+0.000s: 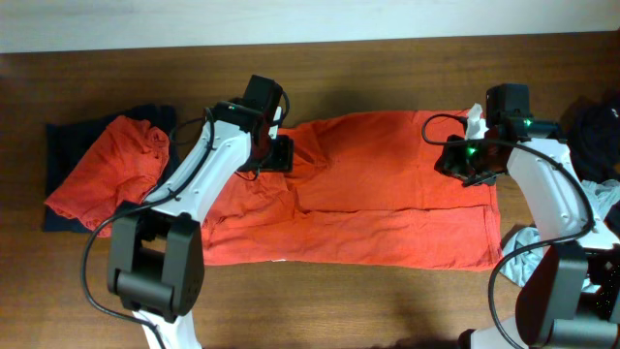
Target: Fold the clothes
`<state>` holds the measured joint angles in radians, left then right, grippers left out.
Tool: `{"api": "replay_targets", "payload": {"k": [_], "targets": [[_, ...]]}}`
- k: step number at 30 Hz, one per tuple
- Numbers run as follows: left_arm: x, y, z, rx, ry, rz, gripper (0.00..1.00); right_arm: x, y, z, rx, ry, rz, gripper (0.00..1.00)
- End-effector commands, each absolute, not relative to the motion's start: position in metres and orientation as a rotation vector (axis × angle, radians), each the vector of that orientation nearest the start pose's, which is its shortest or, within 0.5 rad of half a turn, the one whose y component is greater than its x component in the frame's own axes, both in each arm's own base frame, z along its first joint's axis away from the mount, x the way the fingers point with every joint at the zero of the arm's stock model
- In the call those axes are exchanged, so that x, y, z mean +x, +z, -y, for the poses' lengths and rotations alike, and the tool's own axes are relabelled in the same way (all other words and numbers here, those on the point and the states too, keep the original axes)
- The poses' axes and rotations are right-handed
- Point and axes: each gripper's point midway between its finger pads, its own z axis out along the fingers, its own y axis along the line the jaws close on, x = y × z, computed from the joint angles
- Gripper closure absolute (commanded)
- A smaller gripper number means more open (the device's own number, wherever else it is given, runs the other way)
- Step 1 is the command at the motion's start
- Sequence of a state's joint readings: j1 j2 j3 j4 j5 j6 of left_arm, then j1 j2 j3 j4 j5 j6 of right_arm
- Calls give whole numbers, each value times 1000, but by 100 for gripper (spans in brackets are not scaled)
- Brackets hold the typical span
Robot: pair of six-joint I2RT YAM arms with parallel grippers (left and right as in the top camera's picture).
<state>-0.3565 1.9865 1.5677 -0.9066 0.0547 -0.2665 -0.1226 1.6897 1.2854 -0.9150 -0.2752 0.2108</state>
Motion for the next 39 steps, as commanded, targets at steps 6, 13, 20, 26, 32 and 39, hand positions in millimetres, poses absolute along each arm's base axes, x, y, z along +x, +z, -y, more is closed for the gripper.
{"api": "replay_targets", "payload": {"k": [6, 13, 20, 26, 32, 39], "targets": [[416, 48, 150, 177, 148, -2857, 37, 366, 105, -4, 429, 419, -2837, 67], [420, 43, 165, 254, 189, -2814, 38, 365, 105, -4, 431, 419, -2844, 67], [419, 27, 161, 260, 233, -2837, 40, 365, 105, -4, 431, 419, -2844, 67], [415, 16, 159, 301, 256, -2864, 50, 365, 105, -4, 431, 419, -2844, 66], [415, 17, 159, 302, 258, -2867, 74, 365, 105, -4, 431, 419, -2844, 66], [413, 34, 158, 311, 277, -2894, 84, 365, 105, -4, 431, 418, -2844, 67]]}}
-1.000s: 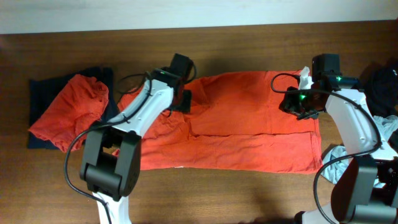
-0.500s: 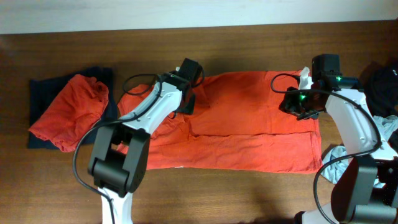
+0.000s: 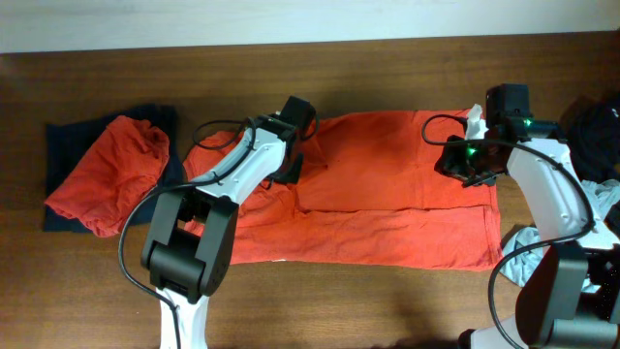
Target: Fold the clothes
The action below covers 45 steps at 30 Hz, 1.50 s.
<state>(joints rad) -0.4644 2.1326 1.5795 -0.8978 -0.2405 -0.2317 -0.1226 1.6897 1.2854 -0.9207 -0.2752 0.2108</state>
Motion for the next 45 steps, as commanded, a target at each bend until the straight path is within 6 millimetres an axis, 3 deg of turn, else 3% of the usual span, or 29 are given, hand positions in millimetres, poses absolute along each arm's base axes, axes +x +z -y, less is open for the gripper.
{"api": "replay_targets", "payload": {"k": [1, 10, 18, 27, 34, 37, 42, 45], "targets": [[412, 39, 157, 313, 288, -2900, 86, 365, 105, -4, 432, 418, -2844, 67], [403, 78, 137, 334, 455, -2939, 94, 366, 105, -4, 431, 418, -2841, 66], [375, 80, 123, 380, 541, -3044, 94, 368, 106, -3, 426, 417, -2828, 66], [362, 82, 117, 403, 582, -3093, 87, 369, 106, -3, 425, 417, -2826, 66], [357, 82, 115, 410, 596, -3109, 87, 369, 106, -3, 425, 417, -2826, 66], [367, 80, 122, 391, 538, -3079, 77, 369, 106, -3, 424, 417, -2825, 66], [396, 70, 162, 472, 242, -2985, 63, 370, 106, -3, 424, 417, -2823, 66], [413, 64, 171, 490, 201, -2921, 50, 368, 106, -3, 426, 417, -2831, 66]]}}
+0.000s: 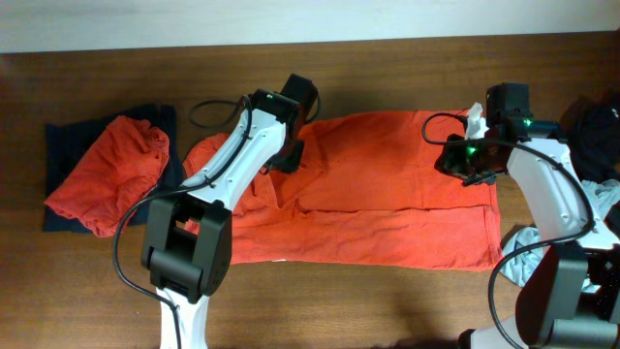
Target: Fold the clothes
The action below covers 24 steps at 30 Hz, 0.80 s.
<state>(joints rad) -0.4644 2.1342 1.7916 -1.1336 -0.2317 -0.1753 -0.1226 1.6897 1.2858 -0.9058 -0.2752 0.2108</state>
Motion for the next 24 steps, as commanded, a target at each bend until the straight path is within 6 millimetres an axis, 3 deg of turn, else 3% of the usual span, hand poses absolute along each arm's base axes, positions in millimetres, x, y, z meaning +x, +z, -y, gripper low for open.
{"api": "replay_targets", "payload": {"k": [1, 9, 14, 19, 24], "targets": [[415, 61, 172, 504, 202, -2915, 48, 367, 105, -4, 428, 418, -2835, 66], [430, 29, 157, 490, 206, -2943, 51, 365, 105, -4, 431, 418, -2844, 66], [425, 17, 164, 583, 32, -2986, 55, 365, 105, -4, 431, 418, -2844, 66], [405, 17, 176, 633, -110, -3053, 84, 364, 105, -4, 432, 419, -2845, 66], [384, 29, 184, 683, -210, -3120, 90, 366, 105, -4, 430, 418, -2840, 66]]}}
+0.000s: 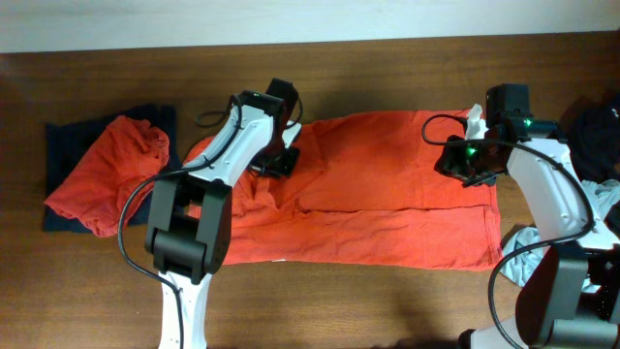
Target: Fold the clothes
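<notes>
A large orange-red garment (387,194) lies spread flat across the middle of the brown table (387,73), with a fold line along its length and wrinkles at its left end. My left gripper (283,161) is down on the garment's upper left part, the arm lying over the left edge. At the garment's upper right corner, my right gripper (453,160) is pressed low on the cloth. The wrists hide both sets of fingers from above, so neither state can be read.
A crumpled red garment (107,170) rests on a dark blue one (58,136) at the far left. Black cloth (596,121) and pale grey cloth (528,257) lie at the right edge. A white tag (475,118) shows by the right wrist.
My left gripper has shifted slightly left and toward the front on the garment's upper left area, and the wrinkles there have changed. The right arm has not moved.
My left gripper was first on the garment's upper left corner, then a little farther right into the cloth, then slightly back toward the far edge, now left again. The garment's left end has spread further left. My right gripper stayed at the upper right corner throughout.
</notes>
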`<state>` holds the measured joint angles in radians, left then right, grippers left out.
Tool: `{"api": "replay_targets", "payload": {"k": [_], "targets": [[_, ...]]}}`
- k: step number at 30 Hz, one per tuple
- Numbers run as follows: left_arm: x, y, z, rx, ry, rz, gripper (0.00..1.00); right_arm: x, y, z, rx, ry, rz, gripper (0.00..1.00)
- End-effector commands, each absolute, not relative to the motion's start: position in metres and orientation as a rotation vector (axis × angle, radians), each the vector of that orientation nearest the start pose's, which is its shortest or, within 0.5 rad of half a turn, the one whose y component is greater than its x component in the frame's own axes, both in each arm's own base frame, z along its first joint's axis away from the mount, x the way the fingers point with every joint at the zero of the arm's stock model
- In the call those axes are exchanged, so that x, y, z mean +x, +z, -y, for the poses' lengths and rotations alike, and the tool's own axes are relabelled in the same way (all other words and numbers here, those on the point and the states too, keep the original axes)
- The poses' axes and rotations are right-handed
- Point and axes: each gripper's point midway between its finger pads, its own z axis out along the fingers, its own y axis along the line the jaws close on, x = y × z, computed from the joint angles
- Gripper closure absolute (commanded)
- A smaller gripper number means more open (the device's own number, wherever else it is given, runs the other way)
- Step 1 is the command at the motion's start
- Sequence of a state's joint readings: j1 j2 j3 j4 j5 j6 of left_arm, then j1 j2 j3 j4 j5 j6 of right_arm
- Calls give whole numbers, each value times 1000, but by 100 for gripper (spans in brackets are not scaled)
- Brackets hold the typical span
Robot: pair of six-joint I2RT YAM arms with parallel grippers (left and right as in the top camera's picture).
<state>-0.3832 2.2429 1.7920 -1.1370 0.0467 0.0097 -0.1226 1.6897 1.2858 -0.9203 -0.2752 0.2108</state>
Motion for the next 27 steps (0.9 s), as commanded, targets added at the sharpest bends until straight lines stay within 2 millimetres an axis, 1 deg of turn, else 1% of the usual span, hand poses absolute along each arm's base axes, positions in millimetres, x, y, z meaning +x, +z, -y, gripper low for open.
{"api": "replay_targets", "payload": {"k": [1, 5, 9, 13, 18, 21, 22, 23, 25, 26, 27], "targets": [[382, 31, 183, 685, -207, -3131, 91, 366, 105, -4, 430, 418, -2839, 66], [371, 42, 179, 691, -195, -3184, 91, 367, 105, -4, 428, 418, -2836, 66], [363, 45, 176, 695, -189, -3221, 90, 367, 105, -3, 428, 418, -2835, 66], [355, 47, 180, 735, -254, -3238, 89, 368, 106, -3, 426, 417, -2829, 66], [353, 47, 181, 734, -271, -3243, 88, 368, 106, -3, 426, 417, -2829, 66], [358, 47, 179, 733, -241, -3227, 89, 368, 106, -3, 426, 417, -2829, 66], [360, 47, 178, 732, -225, -3221, 88, 368, 106, -3, 426, 417, -2829, 66], [361, 48, 177, 733, -215, -3218, 85, 368, 106, -3, 426, 417, -2829, 66], [364, 50, 172, 733, -170, -3215, 81, 368, 106, -3, 426, 417, -2830, 65], [364, 51, 169, 734, -143, -3215, 77, 368, 106, -3, 427, 417, -2830, 58], [365, 52, 167, 736, -117, -3216, 74, 368, 106, -3, 426, 417, -2831, 57]]}}
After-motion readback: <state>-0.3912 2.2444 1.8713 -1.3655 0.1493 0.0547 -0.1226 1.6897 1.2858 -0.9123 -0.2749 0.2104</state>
